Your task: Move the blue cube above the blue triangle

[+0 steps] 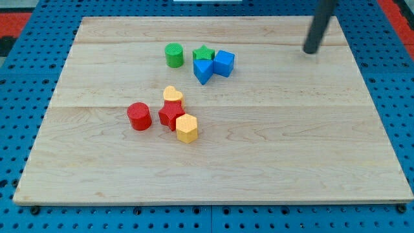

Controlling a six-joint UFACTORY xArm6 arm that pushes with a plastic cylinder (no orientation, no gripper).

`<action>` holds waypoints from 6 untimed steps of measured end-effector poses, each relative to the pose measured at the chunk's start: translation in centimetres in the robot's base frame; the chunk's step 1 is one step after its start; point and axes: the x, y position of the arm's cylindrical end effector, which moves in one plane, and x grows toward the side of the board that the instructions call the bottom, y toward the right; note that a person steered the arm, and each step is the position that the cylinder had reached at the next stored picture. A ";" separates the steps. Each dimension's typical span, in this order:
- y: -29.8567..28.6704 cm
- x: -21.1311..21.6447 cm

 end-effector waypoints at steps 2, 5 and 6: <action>-3.2 0.7; -13.1 5.3; -17.2 6.8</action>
